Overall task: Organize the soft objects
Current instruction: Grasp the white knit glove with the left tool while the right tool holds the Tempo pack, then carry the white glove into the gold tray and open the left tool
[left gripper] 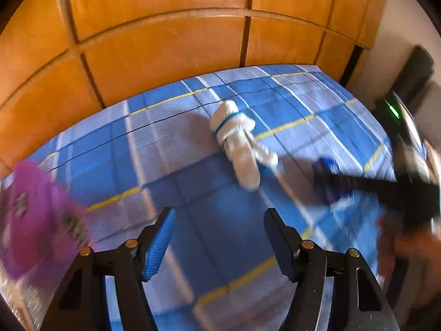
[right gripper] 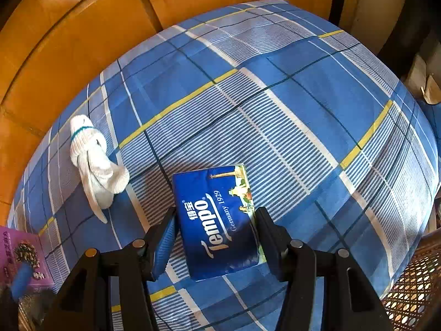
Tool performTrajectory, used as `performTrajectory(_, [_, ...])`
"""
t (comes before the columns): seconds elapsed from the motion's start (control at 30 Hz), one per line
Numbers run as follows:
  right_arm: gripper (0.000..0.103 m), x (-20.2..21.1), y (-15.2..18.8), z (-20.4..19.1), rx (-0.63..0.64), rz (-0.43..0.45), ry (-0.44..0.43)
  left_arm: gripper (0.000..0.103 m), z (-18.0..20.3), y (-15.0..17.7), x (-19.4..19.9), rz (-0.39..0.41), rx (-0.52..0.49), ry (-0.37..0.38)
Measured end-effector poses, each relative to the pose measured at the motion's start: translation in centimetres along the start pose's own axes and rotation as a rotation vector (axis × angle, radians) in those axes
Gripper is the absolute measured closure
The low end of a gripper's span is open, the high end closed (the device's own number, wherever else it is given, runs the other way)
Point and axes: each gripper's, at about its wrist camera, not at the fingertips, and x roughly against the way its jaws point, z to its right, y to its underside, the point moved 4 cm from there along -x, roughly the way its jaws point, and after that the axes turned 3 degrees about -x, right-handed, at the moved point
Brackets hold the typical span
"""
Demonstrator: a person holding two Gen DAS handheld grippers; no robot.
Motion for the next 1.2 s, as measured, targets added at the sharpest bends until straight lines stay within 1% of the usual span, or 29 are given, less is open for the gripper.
performTrajectory(0.17, [0.046, -0.1, 0.0, 0.0, 0.004, -0.009, -0.02, 0.035, 0.3, -4.1, -4.0, -0.017, 0.013, 0.01])
performTrajectory(0.23, [0.046, -0.1, 0.1, -0.1, 0.009, -0.016, -0.021, 0.033, 0.4, -5.6, -5.6, -0.023, 0.008, 0.005])
performTrajectory(0.33, [0.046, -0.2, 0.1, -0.1, 0.017, -0.032, -0.037, 0.032, 0.4, -7.1, -8.1, -0.055, 0.007, -0.01])
performTrajectory(0.43, [0.046, -0.3, 0.2, -0.6, 0.034, -0.04, -0.046, 0.032, 0.4, -7.9, -10.4, -0.097, 0.004, -0.036])
performTrajectory(0.47, [0.046, -0.4, 0.3, -0.7, 0.039, -0.04, -0.048, 0.034, 0.5, -7.9, -11.0, -0.107, 0.007, -0.036])
performTrajectory(0.5, [0.046, -0.4, 0.3, -0.8, 0.044, -0.041, -0.048, 0.041, 0.4, -7.9, -11.7, -0.121, 0.004, -0.037])
performTrajectory(0.53, [0.046, -0.4, 0.4, -0.9, 0.048, -0.04, -0.047, 0.058, 0.5, -7.8, -12.1, -0.126, 0.005, -0.02])
performTrajectory(0.57, [0.047, -0.4, 0.4, -1.0, 0.052, -0.04, -0.049, 0.072, 0.5, -8.0, -11.9, -0.107, 0.012, -0.004])
performTrajectory(0.6, [0.047, -0.4, 0.4, -1.1, 0.056, -0.04, -0.056, 0.077, 0.6, -8.1, -11.7, -0.101, 0.009, -0.004])
performTrajectory(0.63, [0.047, -0.4, 0.5, -1.3, 0.064, -0.042, -0.06, 0.078, 0.7, -8.1, -11.4, -0.098, 0.008, 0.002])
performTrajectory(0.67, [0.047, -0.4, 0.6, -1.5, 0.076, -0.044, -0.065, 0.079, 0.7, -8.2, -10.9, -0.085, 0.007, 0.006])
performTrajectory(0.73, [0.048, -0.3, 0.9, -2.5, 0.114, -0.051, -0.113, 0.079, 0.5, -8.4, -9.4, -0.054, -0.004, 0.01])
performTrajectory(0.77, [0.048, -0.3, 1.1, -3.1, 0.142, -0.056, -0.128, 0.079, 0.3, -8.5, -9.0, -0.053, -0.005, 0.013])
performTrajectory(0.83, [0.048, -0.7, 1.8, -4.3, 0.206, -0.085, -0.129, 0.079, -0.3, -8.8, -7.7, -0.048, 0.002, -0.012])
performTrajectory(0.87, [0.048, -0.6, 2.0, -4.7, 0.228, -0.082, -0.126, 0.079, -0.7, -9.1, -7.0, -0.047, 0.012, -0.014])
performTrajectory(0.93, [0.048, -0.7, 2.4, -5.3, 0.253, -0.099, -0.148, 0.079, -1.2, -9.9, -5.8, -0.038, 0.028, -0.018])
performTrajectory(0.97, [0.048, -0.8, 2.5, -5.6, 0.27, -0.101, -0.142, 0.079, -1.7, -10.4, -5.0, -0.028, 0.036, -0.027])
performTrajectory(1.1, [0.047, -1.0, 2.9, -6.3, 0.295, -0.112, -0.146, 0.079, -4.6, -13.0, -0.6, 0.039, 0.081, -0.079])
performTrajectory(1.2, [0.047, -1.2, 3.0, -6.5, 0.301, -0.113, -0.138, 0.079, -8.4, -14.5, 3.6, 0.11, 0.129, -0.135])
